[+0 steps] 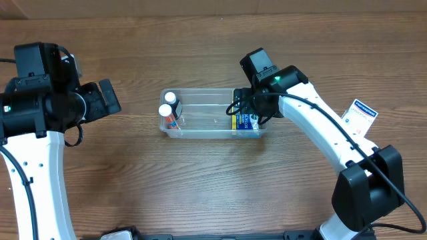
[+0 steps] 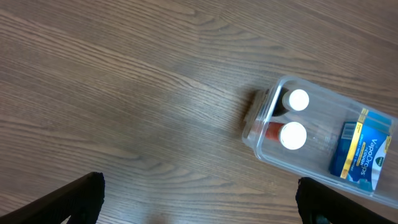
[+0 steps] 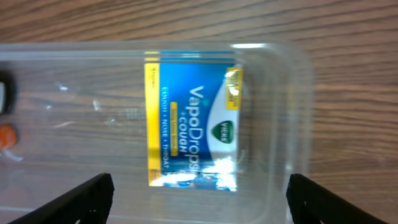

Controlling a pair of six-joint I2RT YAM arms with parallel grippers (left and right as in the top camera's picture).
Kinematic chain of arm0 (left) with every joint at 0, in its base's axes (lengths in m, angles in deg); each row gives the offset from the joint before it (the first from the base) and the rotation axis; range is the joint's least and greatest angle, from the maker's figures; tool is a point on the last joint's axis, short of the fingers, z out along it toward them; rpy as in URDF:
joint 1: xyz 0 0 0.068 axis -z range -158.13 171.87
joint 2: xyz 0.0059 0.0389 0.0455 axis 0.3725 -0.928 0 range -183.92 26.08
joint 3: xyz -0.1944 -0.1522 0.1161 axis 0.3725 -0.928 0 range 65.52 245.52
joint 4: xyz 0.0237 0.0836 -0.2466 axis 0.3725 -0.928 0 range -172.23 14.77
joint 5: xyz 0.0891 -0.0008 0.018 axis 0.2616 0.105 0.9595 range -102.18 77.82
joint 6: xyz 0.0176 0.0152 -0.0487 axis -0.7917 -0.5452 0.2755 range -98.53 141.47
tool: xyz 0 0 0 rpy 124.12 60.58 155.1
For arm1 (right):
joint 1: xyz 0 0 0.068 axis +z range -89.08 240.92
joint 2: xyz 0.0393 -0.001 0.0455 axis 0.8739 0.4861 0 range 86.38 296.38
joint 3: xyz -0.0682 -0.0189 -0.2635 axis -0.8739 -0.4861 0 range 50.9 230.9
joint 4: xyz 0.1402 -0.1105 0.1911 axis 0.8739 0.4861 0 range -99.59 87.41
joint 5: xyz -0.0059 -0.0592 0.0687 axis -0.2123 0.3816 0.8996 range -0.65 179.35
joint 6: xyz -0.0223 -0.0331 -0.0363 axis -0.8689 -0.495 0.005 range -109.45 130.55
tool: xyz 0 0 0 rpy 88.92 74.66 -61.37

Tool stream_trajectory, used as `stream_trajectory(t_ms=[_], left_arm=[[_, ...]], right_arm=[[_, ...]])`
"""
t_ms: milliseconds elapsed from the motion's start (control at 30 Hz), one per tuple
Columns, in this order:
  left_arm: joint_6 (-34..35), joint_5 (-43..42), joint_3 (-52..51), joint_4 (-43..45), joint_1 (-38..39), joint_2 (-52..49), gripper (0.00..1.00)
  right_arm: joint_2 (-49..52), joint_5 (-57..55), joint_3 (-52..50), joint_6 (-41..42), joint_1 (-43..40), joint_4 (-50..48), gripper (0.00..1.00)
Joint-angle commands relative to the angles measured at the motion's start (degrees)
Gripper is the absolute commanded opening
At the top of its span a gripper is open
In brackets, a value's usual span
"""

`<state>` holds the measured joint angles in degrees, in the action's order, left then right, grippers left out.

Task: Pack container
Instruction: 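Place the VapoDrops box upright in the container's right end, release, then move the right gripper to the white Hansaplast box and grasp it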

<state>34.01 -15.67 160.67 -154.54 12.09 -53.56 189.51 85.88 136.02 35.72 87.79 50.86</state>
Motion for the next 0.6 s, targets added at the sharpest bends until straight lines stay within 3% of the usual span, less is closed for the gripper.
stream_trajectory(t_ms=[0, 33, 100, 267, 367, 567], left_arm=[[-1.9, -0.5, -0.2, -0.2, 0.0, 0.2, 1.0], [-1.9, -0.6, -0.2, -0.2, 0.0, 0.2, 1.0], [-1.9, -0.6, -0.2, -0.1, 0.0, 0.2, 1.0], [-1.9, -0.6, -0.2, 0.0, 0.0, 0.2, 1.0], [-1.8, -0.7, -0.2, 0.0, 0.0, 0.2, 1.0], [-1.8, -0.6, -0.2, -0.3, 0.0, 0.2, 1.0]], right_arm=[[-9.4, -8.0, 6.5, 0.2, -0.8, 1.6, 0.98], [-16.5, -10.7, 9.2, 0.4, -5.1, 3.5, 1.0], [-21.7, -10.4, 9.2, 0.4, -16.6, 6.7, 1.0], [-17.6, -2.3, 6.7, -4.6, -42.1, 9.1, 1.0], [-10.3, -0.2, 3.0, -5.6, -48.0, 7.8, 1.0], [5.4, -0.2, 1.2, -7.5, -49.6, 5.9, 1.0]])
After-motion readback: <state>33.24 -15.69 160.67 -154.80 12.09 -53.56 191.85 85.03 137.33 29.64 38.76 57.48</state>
